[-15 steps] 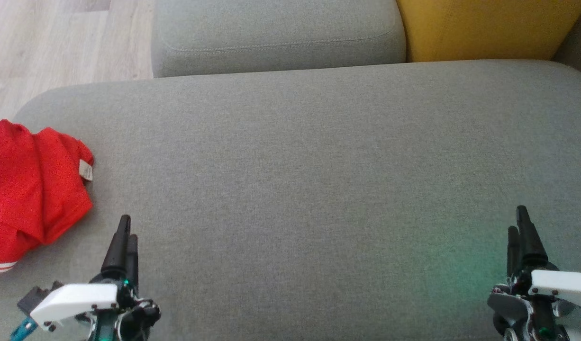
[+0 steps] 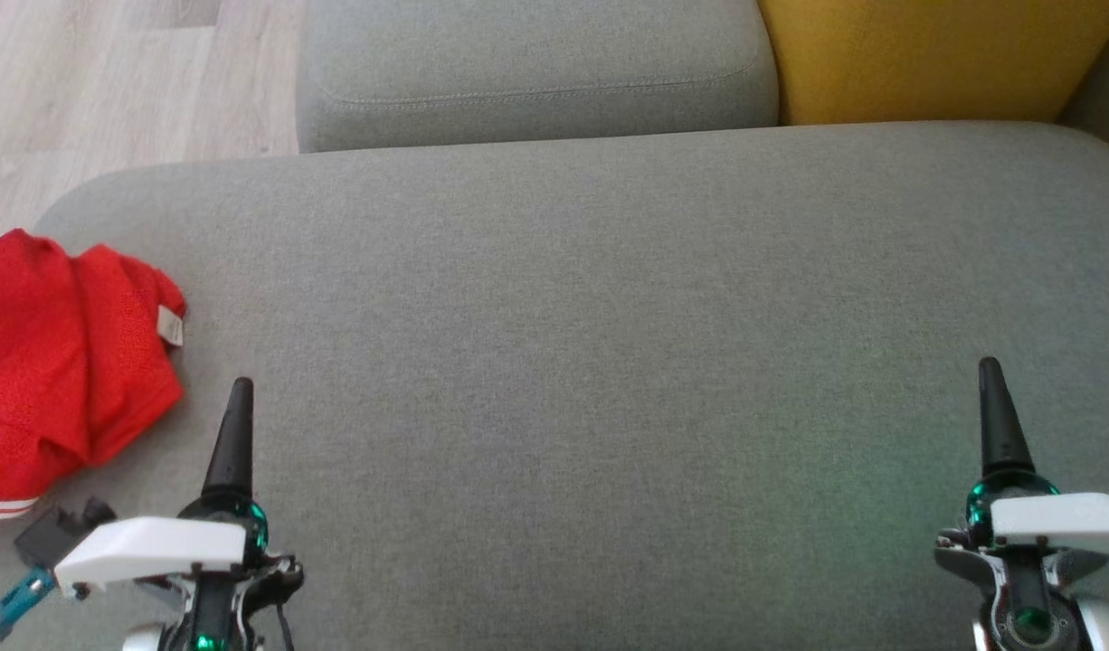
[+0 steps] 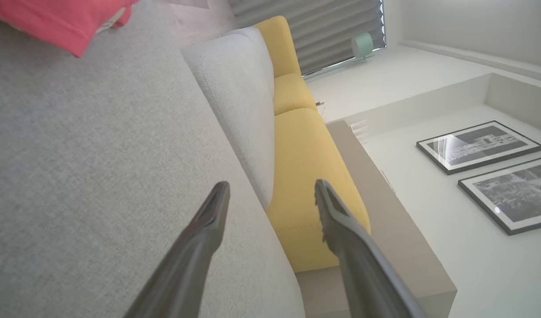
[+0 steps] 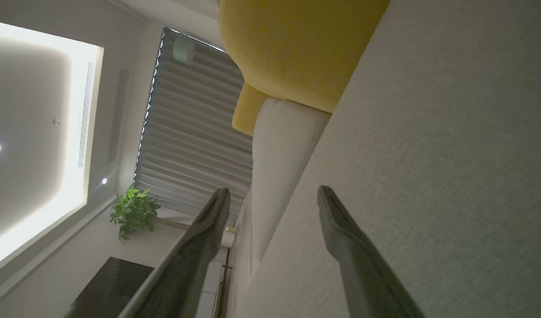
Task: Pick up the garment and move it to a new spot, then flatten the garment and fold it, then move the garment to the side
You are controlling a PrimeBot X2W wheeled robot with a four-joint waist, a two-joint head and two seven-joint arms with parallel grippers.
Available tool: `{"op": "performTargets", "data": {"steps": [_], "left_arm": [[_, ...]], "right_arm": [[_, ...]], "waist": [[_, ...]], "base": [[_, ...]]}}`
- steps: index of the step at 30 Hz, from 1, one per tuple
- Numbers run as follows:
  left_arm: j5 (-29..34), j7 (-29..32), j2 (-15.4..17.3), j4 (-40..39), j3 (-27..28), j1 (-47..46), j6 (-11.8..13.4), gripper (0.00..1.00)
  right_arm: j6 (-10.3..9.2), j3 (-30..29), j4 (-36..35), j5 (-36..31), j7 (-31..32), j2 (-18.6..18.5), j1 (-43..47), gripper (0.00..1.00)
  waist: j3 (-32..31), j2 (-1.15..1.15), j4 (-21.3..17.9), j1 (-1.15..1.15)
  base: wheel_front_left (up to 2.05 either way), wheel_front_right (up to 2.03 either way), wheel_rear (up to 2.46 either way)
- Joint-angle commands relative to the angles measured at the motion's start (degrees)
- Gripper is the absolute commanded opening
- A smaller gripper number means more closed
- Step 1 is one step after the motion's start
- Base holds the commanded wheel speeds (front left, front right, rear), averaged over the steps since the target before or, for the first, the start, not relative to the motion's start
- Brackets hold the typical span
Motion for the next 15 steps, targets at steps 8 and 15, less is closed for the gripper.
{"op": "performTargets", "data": {"steps": [8, 15], "left_arm": [[9.07, -1.76, 0.60, -4.45, -0.77, -3.24, -0.22, 1.00], [16.55, -2.93, 0.65, -6.18, -1.81, -3.07, -0.24, 1.00]], "right_arm": [[-0.02, 1.61, -5.09, -9.66, -0.40, -1.33, -0.95, 1.00], [-0.02, 2.95, -6.63, -17.27, -0.59, -2.19, -0.44, 1.00]], "waist": [[-0.39, 0.00, 0.08, 0.00], [-0.56, 0.00, 0.15, 0.00]], "base": [[0.00, 0.00, 0.00], [0.00, 0.00, 0.00]]}}
